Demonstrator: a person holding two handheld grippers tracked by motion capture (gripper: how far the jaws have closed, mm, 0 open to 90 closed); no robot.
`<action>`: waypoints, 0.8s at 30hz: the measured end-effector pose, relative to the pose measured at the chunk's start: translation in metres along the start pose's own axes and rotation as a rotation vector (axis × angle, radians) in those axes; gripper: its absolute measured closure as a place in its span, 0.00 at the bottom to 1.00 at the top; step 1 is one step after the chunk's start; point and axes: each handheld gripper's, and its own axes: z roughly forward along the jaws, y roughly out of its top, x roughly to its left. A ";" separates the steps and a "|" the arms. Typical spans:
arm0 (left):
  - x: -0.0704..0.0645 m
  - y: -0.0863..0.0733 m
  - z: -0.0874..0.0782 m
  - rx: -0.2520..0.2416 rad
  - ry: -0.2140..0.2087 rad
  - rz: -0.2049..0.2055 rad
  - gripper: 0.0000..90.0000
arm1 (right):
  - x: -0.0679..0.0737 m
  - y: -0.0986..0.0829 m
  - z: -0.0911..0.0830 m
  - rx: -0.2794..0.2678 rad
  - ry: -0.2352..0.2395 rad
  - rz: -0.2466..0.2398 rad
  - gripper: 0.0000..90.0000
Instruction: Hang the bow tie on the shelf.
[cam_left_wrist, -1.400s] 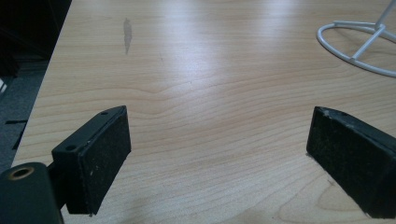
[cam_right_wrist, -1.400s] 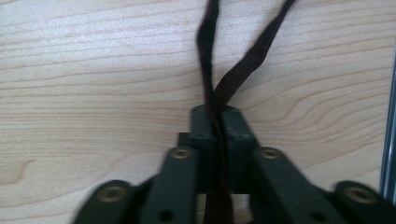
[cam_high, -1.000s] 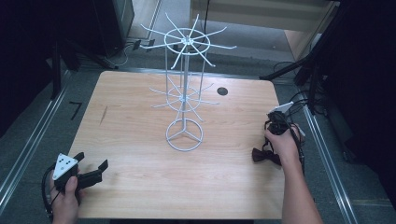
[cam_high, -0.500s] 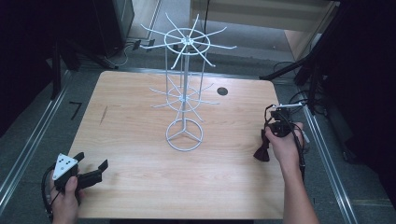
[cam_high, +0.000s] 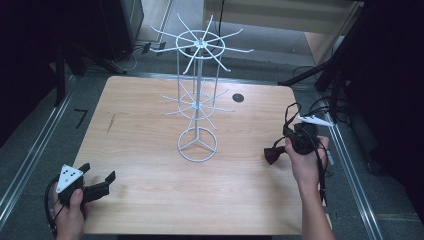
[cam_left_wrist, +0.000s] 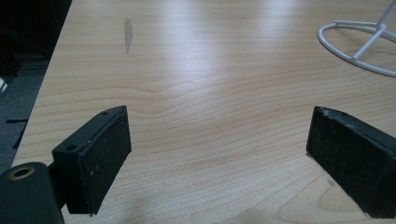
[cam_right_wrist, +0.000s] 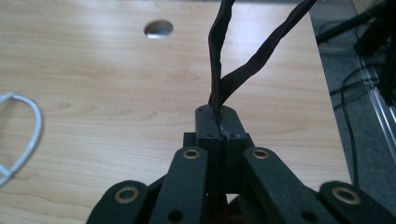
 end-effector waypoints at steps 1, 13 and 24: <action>0.000 0.000 0.000 0.000 0.000 0.000 0.08 | 0.001 0.000 -0.003 -0.020 0.008 -0.003 1.00; 0.000 0.000 0.000 -0.002 0.000 -0.001 0.08 | 0.019 -0.006 -0.021 -0.212 0.047 -0.063 1.00; 0.000 0.000 0.000 -0.005 -0.008 0.005 0.08 | 0.041 -0.011 -0.029 -0.356 0.091 -0.140 1.00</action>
